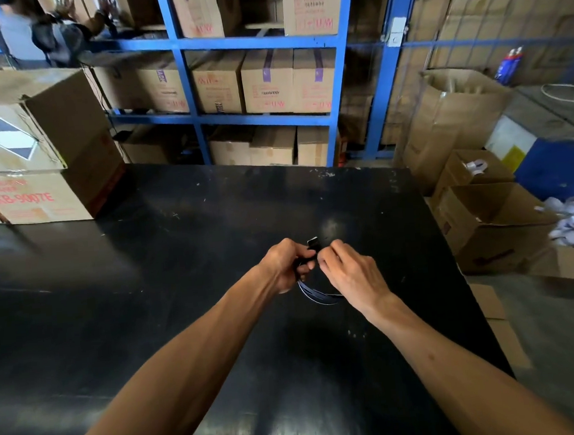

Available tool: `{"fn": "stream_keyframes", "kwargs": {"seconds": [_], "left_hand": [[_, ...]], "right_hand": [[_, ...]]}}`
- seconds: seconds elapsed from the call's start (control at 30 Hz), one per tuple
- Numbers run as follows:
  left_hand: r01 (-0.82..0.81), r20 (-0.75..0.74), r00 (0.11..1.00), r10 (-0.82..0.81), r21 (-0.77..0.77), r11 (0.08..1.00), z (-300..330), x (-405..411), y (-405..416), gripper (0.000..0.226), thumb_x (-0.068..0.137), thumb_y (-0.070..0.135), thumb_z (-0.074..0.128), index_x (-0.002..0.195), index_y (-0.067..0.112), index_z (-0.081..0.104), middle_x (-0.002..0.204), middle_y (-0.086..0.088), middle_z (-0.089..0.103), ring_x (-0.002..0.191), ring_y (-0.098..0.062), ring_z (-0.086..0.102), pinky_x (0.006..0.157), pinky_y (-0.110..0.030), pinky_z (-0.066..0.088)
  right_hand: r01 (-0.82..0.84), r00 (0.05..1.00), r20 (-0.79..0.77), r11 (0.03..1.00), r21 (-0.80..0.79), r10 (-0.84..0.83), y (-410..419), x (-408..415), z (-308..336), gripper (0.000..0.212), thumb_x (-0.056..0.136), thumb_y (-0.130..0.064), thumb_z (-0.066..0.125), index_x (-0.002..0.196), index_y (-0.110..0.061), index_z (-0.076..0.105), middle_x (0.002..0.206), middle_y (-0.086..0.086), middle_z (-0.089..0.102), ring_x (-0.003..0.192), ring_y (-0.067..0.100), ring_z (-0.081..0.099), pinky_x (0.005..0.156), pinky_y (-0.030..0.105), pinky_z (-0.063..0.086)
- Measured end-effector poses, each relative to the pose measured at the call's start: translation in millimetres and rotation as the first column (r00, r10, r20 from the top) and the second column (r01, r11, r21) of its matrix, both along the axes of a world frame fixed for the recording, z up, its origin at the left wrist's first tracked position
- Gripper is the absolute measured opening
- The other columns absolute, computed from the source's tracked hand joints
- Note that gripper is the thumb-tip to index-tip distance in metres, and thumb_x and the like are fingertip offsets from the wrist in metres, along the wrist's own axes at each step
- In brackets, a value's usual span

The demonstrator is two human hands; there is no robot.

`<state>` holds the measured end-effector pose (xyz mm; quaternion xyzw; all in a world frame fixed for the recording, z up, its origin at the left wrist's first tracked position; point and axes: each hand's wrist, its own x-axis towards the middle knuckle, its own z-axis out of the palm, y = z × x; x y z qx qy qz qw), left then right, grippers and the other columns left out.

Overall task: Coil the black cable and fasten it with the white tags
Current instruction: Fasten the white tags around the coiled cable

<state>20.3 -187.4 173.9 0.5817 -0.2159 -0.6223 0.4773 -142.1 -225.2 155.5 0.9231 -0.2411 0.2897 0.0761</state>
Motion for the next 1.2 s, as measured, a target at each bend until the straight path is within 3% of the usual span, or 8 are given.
{"fn": "stream_keyframes", "kwargs": {"seconds": [0.3,0.43,0.53,0.67,0.73,0.83,1.0,1.2], "left_hand": [[-0.24,0.312,0.919,0.242,-0.046,0.97,-6.9,-1.1,-12.7,0.016,0.087,-0.001,0.054,0.077,0.003,0.066,0.052,-0.007,0.05,0.04,-0.015,0.038,0.041,-0.024,0.028],[-0.329,0.452,0.831,0.325,-0.071,0.942,-6.2,16.6,-19.5,0.022,0.087,0.003,0.057,0.066,0.009,0.062,0.058,-0.004,0.056,0.056,-0.02,0.052,0.056,-0.027,0.045],[-0.464,0.333,0.827,0.453,-0.051,0.885,-6.0,41.2,-15.8,0.025,0.086,-0.002,0.05,0.063,0.005,0.057,0.049,-0.007,0.05,0.032,-0.012,0.042,0.035,-0.017,0.03],[-0.396,0.284,0.87,0.403,-0.084,0.914,9.0,32.5,-23.0,0.026,0.083,-0.004,0.044,0.063,0.008,0.054,0.051,-0.009,0.047,0.027,-0.01,0.031,0.041,-0.021,0.022],[-0.365,0.268,0.888,0.374,-0.085,0.927,15.9,26.1,-27.3,0.027,0.083,-0.004,0.043,0.062,0.008,0.054,0.052,-0.009,0.047,0.029,-0.011,0.03,0.041,-0.021,0.022],[-0.335,0.221,0.912,0.347,-0.088,0.938,18.9,21.7,-27.4,0.027,0.083,-0.005,0.043,0.062,0.009,0.053,0.047,-0.007,0.045,0.03,-0.012,0.027,0.043,-0.023,0.021],[-0.261,0.204,0.941,0.271,-0.077,0.962,22.6,18.0,-20.9,0.025,0.085,-0.004,0.047,0.064,0.01,0.053,0.044,-0.004,0.045,0.032,-0.011,0.026,0.041,-0.022,0.022],[-0.205,0.145,0.966,0.216,-0.088,0.975,28.5,10.7,-12.2,0.017,0.085,0.019,0.048,0.07,0.012,0.052,0.052,-0.004,0.045,0.035,-0.011,0.026,0.043,-0.025,0.024]], "right_hand": [[-0.178,0.983,0.079,0.958,0.224,0.165,-10.8,-9.0,21.2,0.016,0.081,0.007,0.082,0.097,0.003,0.08,0.09,0.016,0.078,0.068,0.034,0.075,0.061,0.044,0.064],[-0.183,0.942,0.327,0.94,0.289,0.082,-14.3,-19.4,31.6,0.016,0.083,0.006,0.081,0.099,0.005,0.08,0.09,0.017,0.078,0.069,0.03,0.076,0.064,0.045,0.065],[-0.086,0.927,0.372,0.94,0.33,-0.046,-36.9,-35.1,47.0,0.014,0.089,0.0,0.076,0.103,-0.004,0.078,0.094,0.011,0.076,0.076,0.023,0.074,0.069,0.044,0.064],[0.176,0.978,0.02,0.879,0.443,-0.207,-38.4,-32.3,43.7,0.02,0.097,-0.016,0.06,0.112,-0.025,0.069,0.106,0.001,0.068,0.094,0.023,0.069,0.077,0.038,0.056],[0.177,0.982,-0.003,0.906,0.385,-0.191,-27.3,-22.7,42.3,0.013,0.094,-0.036,0.062,0.106,-0.03,0.063,0.099,-0.003,0.069,0.087,0.023,0.069,0.07,0.037,0.055],[0.202,0.972,-0.169,0.944,0.26,-0.161,-19.4,-12.1,42.4,0.039,0.089,-0.058,0.065,0.115,-0.031,0.057,0.095,-0.004,0.068,0.079,0.022,0.069,0.067,0.041,0.058],[0.078,0.99,-0.12,0.997,0.008,-0.076,-14.4,-9.1,38.6,0.027,0.092,-0.033,0.076,0.114,-0.018,0.075,0.081,0.01,0.063,0.06,0.032,0.066,0.043,0.041,0.055],[0.031,0.999,0.013,0.999,0.032,-0.031,-14.3,-5.3,45.3,0.013,0.096,-0.02,0.071,0.105,-0.01,0.073,0.095,0.012,0.059,0.064,0.026,0.064,0.045,0.039,0.057]]}}
